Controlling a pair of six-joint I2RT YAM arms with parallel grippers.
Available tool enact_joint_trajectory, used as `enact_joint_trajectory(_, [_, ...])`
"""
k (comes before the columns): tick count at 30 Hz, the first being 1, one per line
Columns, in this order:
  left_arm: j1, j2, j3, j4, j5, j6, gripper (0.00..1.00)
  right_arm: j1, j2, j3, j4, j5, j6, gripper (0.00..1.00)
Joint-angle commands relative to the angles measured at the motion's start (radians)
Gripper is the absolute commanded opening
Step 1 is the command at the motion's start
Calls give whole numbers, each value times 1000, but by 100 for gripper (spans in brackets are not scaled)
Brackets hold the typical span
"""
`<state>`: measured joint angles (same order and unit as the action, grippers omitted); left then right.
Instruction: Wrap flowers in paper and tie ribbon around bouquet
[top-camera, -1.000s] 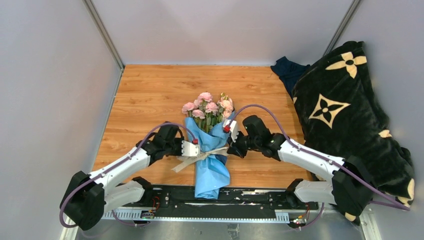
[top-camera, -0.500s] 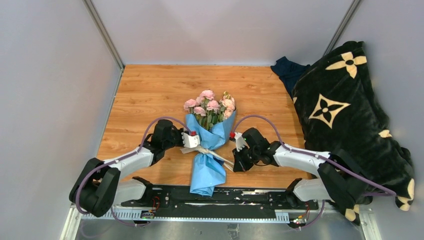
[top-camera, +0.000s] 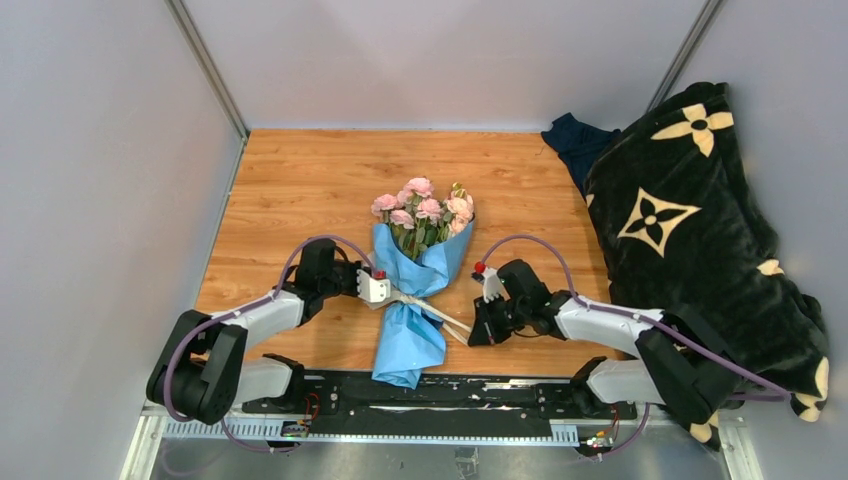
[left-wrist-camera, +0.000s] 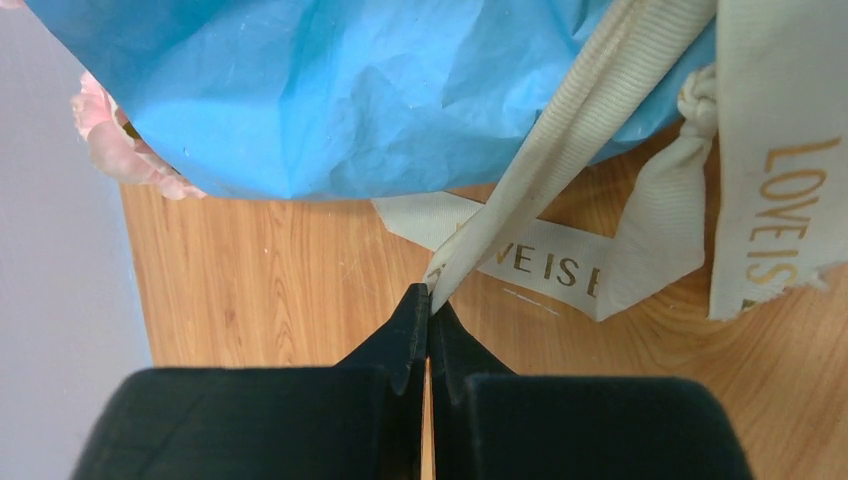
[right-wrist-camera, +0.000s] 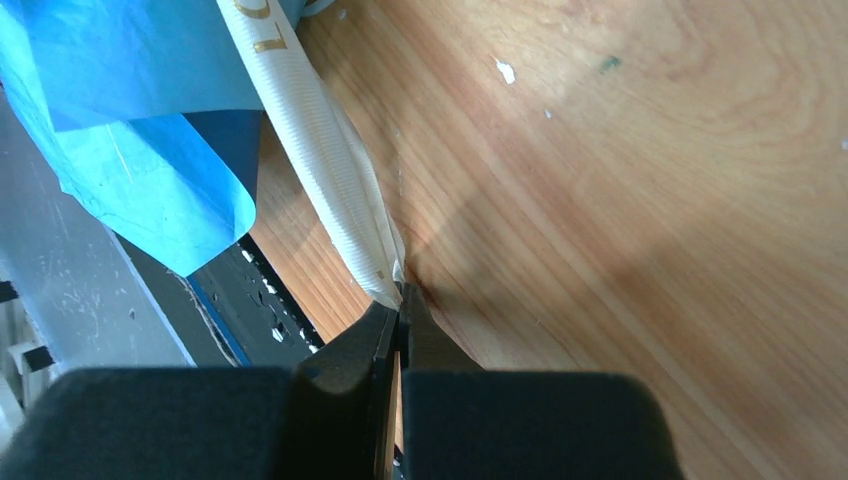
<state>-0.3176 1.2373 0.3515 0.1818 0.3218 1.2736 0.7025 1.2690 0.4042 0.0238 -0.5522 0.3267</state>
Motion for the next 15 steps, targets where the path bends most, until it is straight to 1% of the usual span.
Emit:
enact_joint_trajectory(1, [59, 10, 15, -12, -57, 62, 0, -47, -34, -90, -127, -44, 32, 0])
enact_joint_trajectory(3, [68, 6, 13, -24, -58, 72, 0, -61, -54, -104, -127, -43, 40, 0])
enact_joint_trajectory(5, [63, -13, 6, -37, -24, 62, 0, -61, -53, -90, -130, -15, 24, 0])
enact_joint_trajectory(6, [49, -34, 5, -42, -15, 31, 0, -62, -44, -55, -147, 10, -4, 5])
enact_joint_trajectory(8, [-69, -88, 16, -69, -55, -84, 0, -62, -6, 70, -178, 43, -73, 25])
enact_joint_trajectory(9, [-113, -96, 25, -86, -66, -133, 0, -62, 9, 114, -173, 34, -110, 31])
enact_joint_trajectory(10, [-148, -99, 32, -105, -65, -163, 0, -62, 49, 199, -172, 26, -143, 36])
enact_joint_trajectory(11, [-171, -96, 36, -115, -63, -185, 1, -63, 82, 262, -182, 26, -180, 40])
enact_joint_trajectory(13, [-191, -79, 35, -111, -56, -186, 13, -80, 160, 370, -203, 37, -245, 43])
enact_joint_trajectory(15, [-192, -58, 24, -60, -46, -180, 15, -111, 241, 456, -195, 67, -277, 45])
